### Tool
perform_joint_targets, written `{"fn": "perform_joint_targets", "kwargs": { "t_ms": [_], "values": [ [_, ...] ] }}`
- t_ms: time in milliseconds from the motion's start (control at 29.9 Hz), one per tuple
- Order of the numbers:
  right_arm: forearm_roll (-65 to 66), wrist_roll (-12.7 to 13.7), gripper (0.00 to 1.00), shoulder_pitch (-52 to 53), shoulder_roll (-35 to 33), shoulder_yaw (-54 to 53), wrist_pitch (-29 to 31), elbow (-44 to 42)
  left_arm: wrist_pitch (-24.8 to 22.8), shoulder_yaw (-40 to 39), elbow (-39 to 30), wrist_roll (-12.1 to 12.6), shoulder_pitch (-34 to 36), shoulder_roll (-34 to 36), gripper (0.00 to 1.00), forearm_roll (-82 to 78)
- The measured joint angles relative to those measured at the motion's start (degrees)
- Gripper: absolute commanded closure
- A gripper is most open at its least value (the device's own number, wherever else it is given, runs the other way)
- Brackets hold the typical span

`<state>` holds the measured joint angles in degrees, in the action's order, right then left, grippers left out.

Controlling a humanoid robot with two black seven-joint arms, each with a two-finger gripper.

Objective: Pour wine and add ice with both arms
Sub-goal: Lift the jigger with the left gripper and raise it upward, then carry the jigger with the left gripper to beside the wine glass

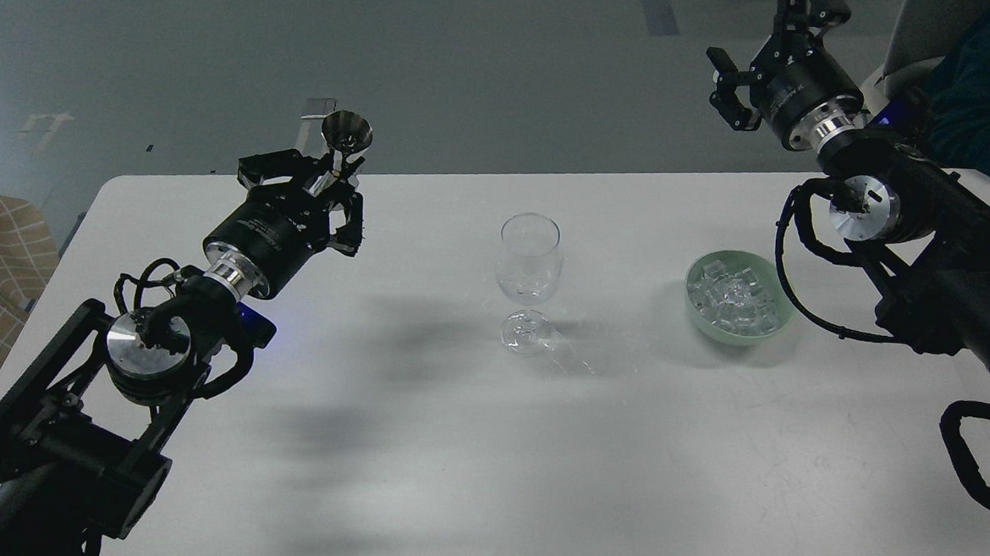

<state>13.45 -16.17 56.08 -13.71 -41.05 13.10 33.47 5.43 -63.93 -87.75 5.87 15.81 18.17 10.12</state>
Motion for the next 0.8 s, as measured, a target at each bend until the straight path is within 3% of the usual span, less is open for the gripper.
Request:
{"fn": "perform_joint_targets", "kwargs": {
  "t_ms": [401, 635, 803],
  "values": [
    [0.0, 0.0, 0.0, -0.61, 0.08, 0.02, 0.0, 0.01, 4.41, 3.45, -1.16, 1.09, 2.2, -1.38, 1.0, -7.14],
    [0.0, 0.0, 0.0, -0.9, 0.12, 0.01, -0.02, 0.01, 8.52, 5.46, -1.16, 5.27, 4.88, -3.78, 1.0, -14.36],
    [0.0, 0.0, 0.0, -0.97, 0.14, 0.02, -0.02, 0.01, 9.77, 6.32, -1.15, 6.45, 5.45, -5.8, 1.0, -16.08]
  ]
}}
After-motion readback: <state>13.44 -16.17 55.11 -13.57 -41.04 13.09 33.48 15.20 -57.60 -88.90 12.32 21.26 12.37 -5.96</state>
